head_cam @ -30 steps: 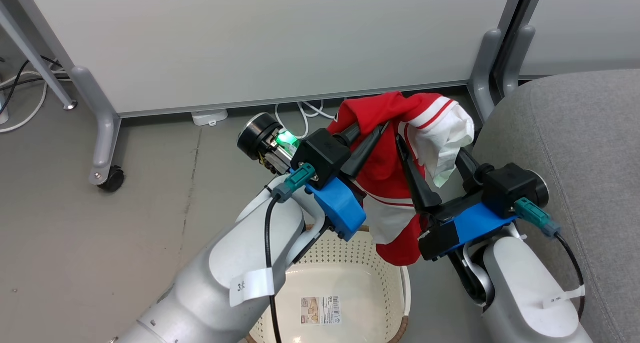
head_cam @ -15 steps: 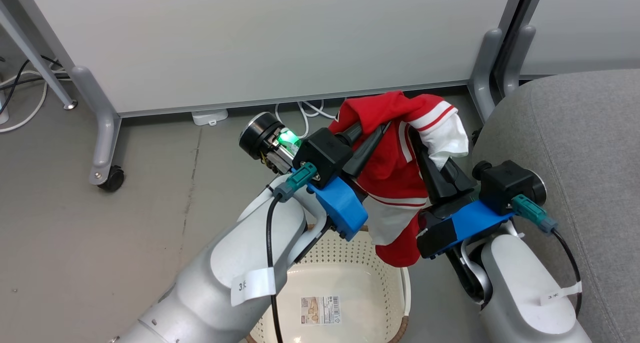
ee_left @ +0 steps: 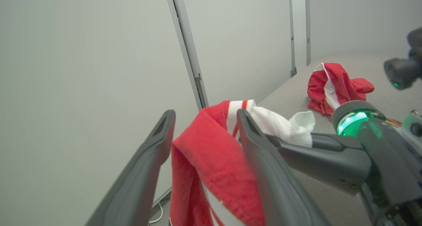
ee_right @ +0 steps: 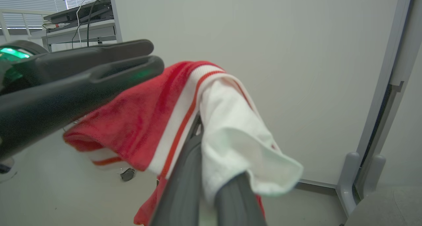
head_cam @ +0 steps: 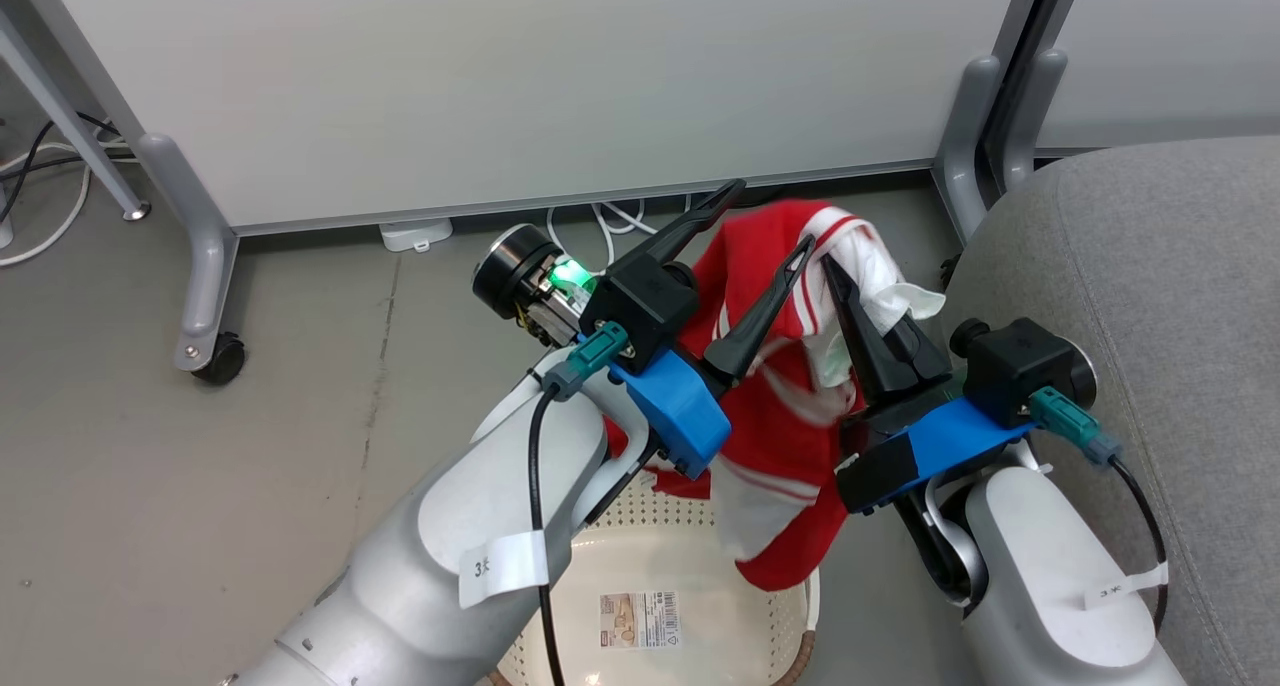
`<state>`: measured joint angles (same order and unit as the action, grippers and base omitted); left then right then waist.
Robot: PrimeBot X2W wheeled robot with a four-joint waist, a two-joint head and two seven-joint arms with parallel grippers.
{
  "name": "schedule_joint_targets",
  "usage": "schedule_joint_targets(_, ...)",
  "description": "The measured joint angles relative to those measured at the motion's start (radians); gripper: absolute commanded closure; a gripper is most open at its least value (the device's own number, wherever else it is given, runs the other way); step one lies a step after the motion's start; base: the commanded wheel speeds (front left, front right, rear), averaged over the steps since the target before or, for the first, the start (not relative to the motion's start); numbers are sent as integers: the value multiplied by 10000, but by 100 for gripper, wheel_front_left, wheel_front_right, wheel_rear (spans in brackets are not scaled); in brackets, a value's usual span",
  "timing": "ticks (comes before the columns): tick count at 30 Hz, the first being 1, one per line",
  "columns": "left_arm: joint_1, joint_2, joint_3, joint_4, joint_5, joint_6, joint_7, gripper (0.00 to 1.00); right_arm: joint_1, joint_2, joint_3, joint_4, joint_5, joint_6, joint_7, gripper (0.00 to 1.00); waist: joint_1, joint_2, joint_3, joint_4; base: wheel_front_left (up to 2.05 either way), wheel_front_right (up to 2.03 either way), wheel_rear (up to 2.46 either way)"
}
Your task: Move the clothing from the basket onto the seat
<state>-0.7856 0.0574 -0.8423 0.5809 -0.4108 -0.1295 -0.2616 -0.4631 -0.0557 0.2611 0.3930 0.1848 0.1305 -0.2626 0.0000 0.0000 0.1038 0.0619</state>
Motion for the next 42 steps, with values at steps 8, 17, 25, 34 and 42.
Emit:
schedule_joint_targets(8,53,-4,54,42,71,0,0,0,1,-27,-50,-86,0,0,2,100,0,0,81,-47,0,0,0)
schedule_joint_targets(17,80,12,142,54,148,0,-2,0,4,-117,-230,-215,0,0,2,100,0,0,185,-348,0,0,0)
schedule_joint_targets(25,100,44,140,46,180,0,-2,0,4,-188,-522,-387,-6,2,2,100,0,0,396,-760,0,0,0)
schedule_joint_targets(34,32,81,-52,94,238,0,-2,0,-38,-236,-938,-719,-56,2,2,100,0,0,777,-1401,0,0,0)
schedule_joint_targets(42,-193,94,-314,194,236,0,-2,0,-33,-224,-1407,-1005,-63,2,2,100,0,0,1184,-2093,0,0,0)
